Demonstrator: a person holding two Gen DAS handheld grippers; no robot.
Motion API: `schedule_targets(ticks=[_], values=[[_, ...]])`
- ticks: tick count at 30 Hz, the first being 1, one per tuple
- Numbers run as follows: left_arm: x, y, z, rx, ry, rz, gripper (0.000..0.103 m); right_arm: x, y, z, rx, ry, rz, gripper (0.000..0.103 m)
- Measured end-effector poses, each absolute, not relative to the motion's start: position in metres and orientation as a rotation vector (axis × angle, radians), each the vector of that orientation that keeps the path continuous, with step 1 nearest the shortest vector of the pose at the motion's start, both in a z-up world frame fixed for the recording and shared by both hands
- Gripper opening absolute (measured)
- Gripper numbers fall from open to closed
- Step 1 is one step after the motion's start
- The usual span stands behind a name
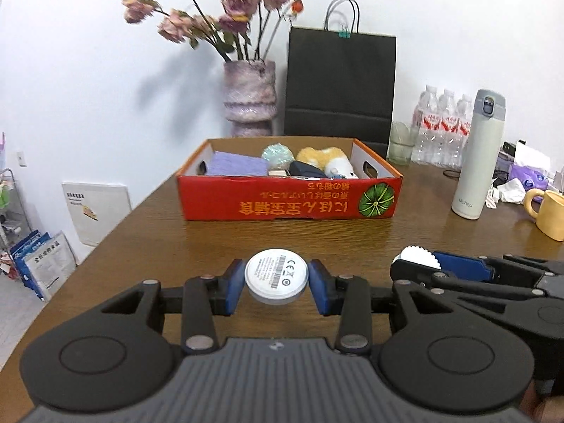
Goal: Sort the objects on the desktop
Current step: 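Carry the white charger and white cap into the cardboard box and open both tools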
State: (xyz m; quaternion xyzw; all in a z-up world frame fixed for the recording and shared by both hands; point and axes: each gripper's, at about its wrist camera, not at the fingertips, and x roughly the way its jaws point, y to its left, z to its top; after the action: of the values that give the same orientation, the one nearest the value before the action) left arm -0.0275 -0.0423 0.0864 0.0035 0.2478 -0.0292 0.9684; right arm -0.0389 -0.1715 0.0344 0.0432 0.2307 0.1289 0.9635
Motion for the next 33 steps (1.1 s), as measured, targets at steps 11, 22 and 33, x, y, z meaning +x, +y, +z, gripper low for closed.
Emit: schedule_targets(ticks=[11,22,33], values=[[-0.072,-0.020,0.124,-0.049,0.378,-0.058,0.040,-0.095,-0.180,0.078,0.094,0.313,0.223,0.037],[-0.035,-0.010,0.119,-0.060,0.405,-0.053,0.040,-0.068,-0.185,0.086,0.081,0.306,0.197,0.037],[0.074,0.010,0.143,-0.065,0.380,-0.054,0.040,0.038,-0.221,0.120,0.126,0.274,0.141,0.037]])
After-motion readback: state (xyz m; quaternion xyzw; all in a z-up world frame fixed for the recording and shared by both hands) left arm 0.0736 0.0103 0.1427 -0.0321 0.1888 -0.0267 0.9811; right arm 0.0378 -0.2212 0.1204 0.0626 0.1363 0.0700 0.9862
